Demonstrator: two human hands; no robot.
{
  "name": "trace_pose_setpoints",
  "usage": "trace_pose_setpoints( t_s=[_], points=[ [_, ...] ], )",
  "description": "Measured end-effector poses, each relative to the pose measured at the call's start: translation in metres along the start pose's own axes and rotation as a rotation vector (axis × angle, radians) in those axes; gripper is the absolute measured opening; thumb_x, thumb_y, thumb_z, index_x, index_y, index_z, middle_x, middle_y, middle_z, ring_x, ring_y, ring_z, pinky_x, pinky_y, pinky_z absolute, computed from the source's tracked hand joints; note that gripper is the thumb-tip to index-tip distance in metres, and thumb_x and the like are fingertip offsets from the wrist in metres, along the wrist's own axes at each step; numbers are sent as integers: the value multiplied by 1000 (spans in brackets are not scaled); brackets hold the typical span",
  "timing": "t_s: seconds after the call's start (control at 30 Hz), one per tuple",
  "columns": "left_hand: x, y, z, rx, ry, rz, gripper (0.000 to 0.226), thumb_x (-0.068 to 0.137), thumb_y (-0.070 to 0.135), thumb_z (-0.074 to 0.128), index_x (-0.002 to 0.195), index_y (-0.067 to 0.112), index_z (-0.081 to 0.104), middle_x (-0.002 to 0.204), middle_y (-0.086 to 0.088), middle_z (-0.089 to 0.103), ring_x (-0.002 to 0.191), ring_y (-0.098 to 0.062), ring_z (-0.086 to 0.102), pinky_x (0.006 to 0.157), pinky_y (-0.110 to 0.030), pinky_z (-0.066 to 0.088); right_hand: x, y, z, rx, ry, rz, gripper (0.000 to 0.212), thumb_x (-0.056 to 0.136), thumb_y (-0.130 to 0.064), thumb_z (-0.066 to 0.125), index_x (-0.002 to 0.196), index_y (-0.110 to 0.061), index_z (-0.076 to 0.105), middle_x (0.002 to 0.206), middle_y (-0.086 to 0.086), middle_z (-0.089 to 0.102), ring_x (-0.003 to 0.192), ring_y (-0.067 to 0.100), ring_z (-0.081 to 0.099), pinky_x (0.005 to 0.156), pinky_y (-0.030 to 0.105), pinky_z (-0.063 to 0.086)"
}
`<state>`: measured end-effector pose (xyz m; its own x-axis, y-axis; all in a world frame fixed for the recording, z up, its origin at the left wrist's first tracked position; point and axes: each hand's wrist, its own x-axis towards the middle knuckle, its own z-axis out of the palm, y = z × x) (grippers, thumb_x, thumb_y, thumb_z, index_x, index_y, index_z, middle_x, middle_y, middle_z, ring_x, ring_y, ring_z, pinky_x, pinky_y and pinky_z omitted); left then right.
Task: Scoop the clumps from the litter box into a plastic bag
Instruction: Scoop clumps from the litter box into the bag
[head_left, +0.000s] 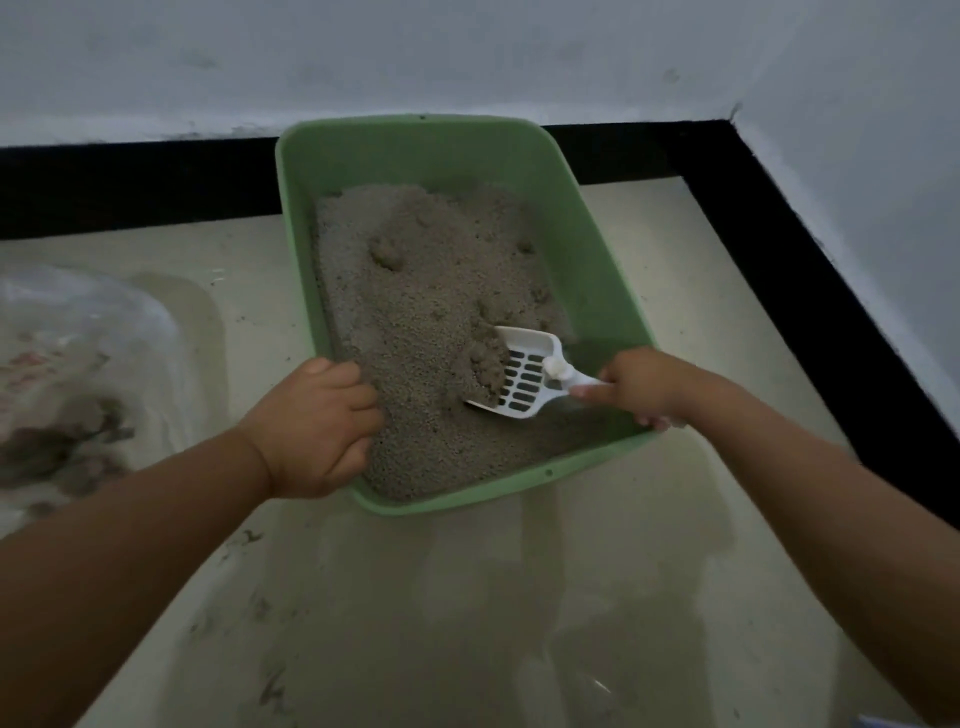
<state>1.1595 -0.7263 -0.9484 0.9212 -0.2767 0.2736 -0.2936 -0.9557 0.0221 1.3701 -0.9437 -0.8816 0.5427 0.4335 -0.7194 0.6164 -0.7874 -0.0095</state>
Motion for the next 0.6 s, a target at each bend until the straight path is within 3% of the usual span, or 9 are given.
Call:
trace_pose_setpoints(
  t_s=[0.1,0.23,0.6],
  points=[
    [0,0,1,-13,-12,-15,28,69,27,38,51,12,53,52,-6,50,64,-19,28,59,-30,20,22,-17,16,96,41,-49,46,94,-48,37,72,-10,51,51,3,46,41,16,44,46,24,37],
    [-1,-1,2,-28,-8,-30,27,68,27,39,51,12,53,53,-7,50,65,-20,29,59,-30,21,50,-40,33,100,159,-147,53,95,-45,39,52,-15,32,53,3,34,47,12,31,47,26,22],
    [1,2,-3,9,-63,-56,28,66,28,38,50,12,54,52,-7,50,65,-21,28,59,-30,21,55,-40,33,329,232,-179,49,93,-39,46,53,-16,29,53,3,29,47,13,28,49,29,20]
  ],
)
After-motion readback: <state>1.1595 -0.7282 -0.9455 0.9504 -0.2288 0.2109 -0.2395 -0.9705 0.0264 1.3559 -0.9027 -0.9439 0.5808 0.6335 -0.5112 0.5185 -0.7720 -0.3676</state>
